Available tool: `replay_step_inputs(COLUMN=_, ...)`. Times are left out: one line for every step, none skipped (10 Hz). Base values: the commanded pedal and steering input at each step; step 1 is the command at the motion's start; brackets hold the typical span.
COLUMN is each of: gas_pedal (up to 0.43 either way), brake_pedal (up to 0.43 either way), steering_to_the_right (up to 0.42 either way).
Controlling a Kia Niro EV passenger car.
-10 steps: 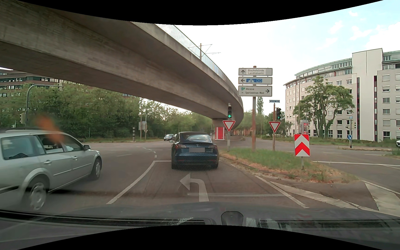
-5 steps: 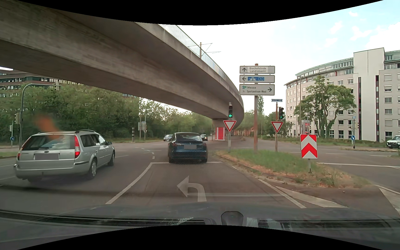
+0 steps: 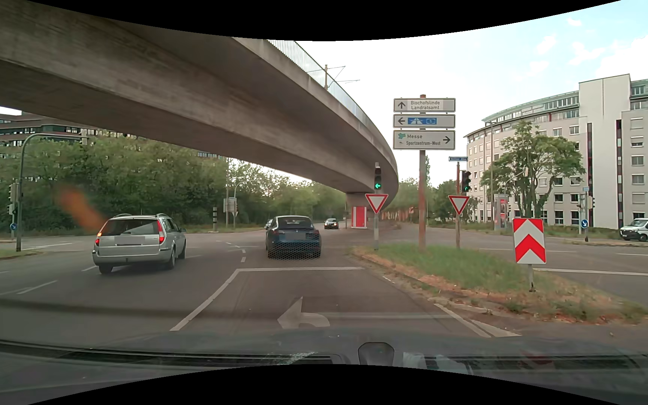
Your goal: Follow the waypoints while adhering to traffic rules and regulations
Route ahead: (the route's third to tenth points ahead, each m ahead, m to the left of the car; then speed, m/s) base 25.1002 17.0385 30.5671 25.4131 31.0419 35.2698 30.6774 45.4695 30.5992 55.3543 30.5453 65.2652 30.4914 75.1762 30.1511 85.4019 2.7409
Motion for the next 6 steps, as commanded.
replay_step_inputs(gas_pedal=0.441, brake_pedal=0.0, steering_to_the_right=-0.059)
replay_step_inputs(gas_pedal=0.441, brake_pedal=0.0, steering_to_the_right=-0.059)
replay_step_inputs(gas_pedal=0.441, brake_pedal=0.0, steering_to_the_right=-0.059)
replay_step_inputs(gas_pedal=0.441, brake_pedal=0.0, steering_to_the_right=-0.059)
replay_step_inputs(gas_pedal=0.441, brake_pedal=0.0, steering_to_the_right=-0.06)
replay_step_inputs(gas_pedal=0.441, brake_pedal=0.0, steering_to_the_right=-0.061)
